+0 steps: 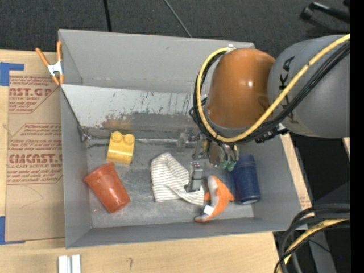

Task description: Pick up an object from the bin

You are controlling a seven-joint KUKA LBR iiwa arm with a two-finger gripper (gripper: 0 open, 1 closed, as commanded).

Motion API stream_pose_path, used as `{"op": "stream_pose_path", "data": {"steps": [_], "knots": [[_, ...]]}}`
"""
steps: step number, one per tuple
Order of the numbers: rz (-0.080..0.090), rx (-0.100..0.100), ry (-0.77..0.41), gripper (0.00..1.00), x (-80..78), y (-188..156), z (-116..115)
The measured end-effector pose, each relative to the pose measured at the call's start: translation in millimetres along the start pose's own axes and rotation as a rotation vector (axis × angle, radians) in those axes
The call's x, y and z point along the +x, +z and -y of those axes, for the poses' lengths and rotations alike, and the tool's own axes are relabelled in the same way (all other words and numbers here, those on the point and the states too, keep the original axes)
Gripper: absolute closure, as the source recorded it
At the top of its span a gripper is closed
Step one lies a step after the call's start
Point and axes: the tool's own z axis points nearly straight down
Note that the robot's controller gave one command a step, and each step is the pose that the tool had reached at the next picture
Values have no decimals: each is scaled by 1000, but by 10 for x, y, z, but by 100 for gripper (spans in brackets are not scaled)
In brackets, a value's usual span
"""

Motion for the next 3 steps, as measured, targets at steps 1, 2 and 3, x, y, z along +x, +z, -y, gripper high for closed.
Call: {"op": "stream_pose_path", "data": {"steps": [1, 2, 3], "knots": [[8, -1, 1, 0, -17, -42, 3], [13, -1, 40, 0, 1, 480, 70], [12, 0, 39, 0, 51, 1087, 110]]}}
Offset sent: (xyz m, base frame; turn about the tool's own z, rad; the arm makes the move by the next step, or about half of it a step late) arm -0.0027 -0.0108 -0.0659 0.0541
